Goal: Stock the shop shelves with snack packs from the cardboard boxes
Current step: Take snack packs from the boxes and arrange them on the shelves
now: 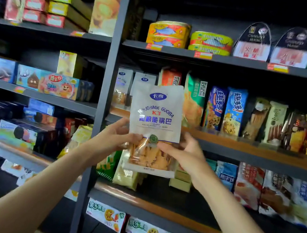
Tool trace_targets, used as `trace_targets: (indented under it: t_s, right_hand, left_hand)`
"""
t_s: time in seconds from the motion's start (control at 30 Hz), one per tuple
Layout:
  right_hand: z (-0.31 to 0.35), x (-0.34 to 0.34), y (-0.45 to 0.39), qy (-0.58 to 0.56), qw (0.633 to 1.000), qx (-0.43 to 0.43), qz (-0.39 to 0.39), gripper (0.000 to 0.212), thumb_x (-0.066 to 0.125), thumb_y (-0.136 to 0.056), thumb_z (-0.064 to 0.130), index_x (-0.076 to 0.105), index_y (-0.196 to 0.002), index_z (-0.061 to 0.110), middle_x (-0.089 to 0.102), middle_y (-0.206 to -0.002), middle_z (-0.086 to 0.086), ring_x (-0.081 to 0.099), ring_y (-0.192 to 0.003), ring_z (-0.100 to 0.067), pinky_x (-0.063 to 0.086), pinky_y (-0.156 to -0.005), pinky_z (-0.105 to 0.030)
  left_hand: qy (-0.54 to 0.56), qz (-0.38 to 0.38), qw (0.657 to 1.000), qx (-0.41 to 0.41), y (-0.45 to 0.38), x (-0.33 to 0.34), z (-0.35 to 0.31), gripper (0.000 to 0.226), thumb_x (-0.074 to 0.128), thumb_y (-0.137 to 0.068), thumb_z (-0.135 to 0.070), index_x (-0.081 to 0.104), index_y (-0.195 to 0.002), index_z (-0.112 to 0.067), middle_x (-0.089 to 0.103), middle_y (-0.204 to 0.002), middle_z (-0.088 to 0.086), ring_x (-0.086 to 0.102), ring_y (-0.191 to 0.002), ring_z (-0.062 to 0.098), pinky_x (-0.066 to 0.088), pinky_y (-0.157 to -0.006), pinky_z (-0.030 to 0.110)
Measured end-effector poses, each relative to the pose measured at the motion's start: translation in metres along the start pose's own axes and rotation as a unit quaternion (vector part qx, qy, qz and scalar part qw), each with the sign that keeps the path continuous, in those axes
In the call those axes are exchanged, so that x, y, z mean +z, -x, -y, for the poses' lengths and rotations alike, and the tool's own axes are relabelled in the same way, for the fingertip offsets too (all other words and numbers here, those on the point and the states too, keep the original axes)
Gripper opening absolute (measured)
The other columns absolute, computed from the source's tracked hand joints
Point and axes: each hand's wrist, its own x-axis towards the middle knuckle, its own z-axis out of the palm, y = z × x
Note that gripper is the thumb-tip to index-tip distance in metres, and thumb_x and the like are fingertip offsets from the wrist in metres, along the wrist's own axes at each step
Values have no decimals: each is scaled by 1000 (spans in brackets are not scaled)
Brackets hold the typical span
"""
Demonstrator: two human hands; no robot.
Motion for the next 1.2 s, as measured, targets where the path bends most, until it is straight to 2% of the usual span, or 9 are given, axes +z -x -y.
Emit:
trace_targets:
  t_s: [0.1,0.23,0.33,0.47,0.63,0.83,0.93,1.07,1.2]
  right_hand:
    - [13,-26,-32,23,997,-54,-55,45,78,-73,14,54,-109,24,66,-105,5,61,-99,-12,51,-89,-35]
    - [24,-60,-88,88,969,-137,-184,45,81,-70,17,56,-106,26,64,-110,-1,59,-103,-19,49,-90,-41]
    - [28,-64,-129,126,949,-184,-222,50,83,-66,24,58,-110,24,62,-113,-6,58,-105,-24,48,-91,-46]
    - [30,-42,-172,181,941,-213,-191,51,80,-71,20,58,-116,11,58,-117,-9,53,-109,-24,39,-84,-28]
    - [19,1,-217,230,949,-177,-121,54,80,-71,28,58,-116,8,60,-116,-10,55,-107,-24,46,-86,-32]
    - [10,32,-251,277,956,-93,-34,52,78,-75,29,57,-116,6,61,-115,-9,57,-97,-22,42,-66,-25]
    - [5,36,-263,267,963,-45,2,55,78,-75,31,53,-118,7,60,-109,-6,55,-92,-20,47,-72,-29]
    - [-2,42,-270,231,972,-11,25,52,73,-80,23,48,-124,9,56,-111,-5,53,-94,-18,51,-81,-31]
    - [-7,51,-282,217,976,10,26,57,76,-77,23,48,-124,8,57,-116,-5,56,-99,-18,51,-77,-29]
  left_hand:
    - [-55,-84,995,16,-26,-5,-3,32,66,-84,-20,56,-115,-23,68,-106,0,63,-91,13,44,-74,26]
    - [-103,-169,977,83,-56,-9,-14,13,58,-90,-12,58,-99,-21,65,-99,2,64,-87,14,48,-75,24]
    - [-150,-212,956,134,-81,-13,-22,19,52,-90,-2,57,-93,-20,65,-91,-1,63,-86,15,48,-74,24]
    - [-211,-259,930,154,-109,-23,-25,17,50,-90,-4,57,-97,-18,64,-93,-3,62,-82,13,49,-71,18]
    - [-349,-250,891,152,-138,-28,-26,23,47,-91,-6,57,-111,-12,59,-103,1,57,-81,7,43,-59,10]
    - [-469,-201,858,68,-174,-42,-22,35,48,-91,-11,56,-125,-15,55,-128,9,59,-106,25,46,-81,26]
    - [-506,-171,844,47,-187,-51,-19,38,47,-91,-8,56,-128,-16,56,-129,9,58,-106,27,45,-83,27]
    - [-525,-134,839,43,-198,-64,-11,42,44,-90,-6,57,-128,-18,57,-128,9,56,-107,26,46,-88,31]
    - [-503,-122,855,38,-212,-76,-1,44,44,-90,-4,56,-127,-25,51,-132,7,55,-103,22,45,-77,22]
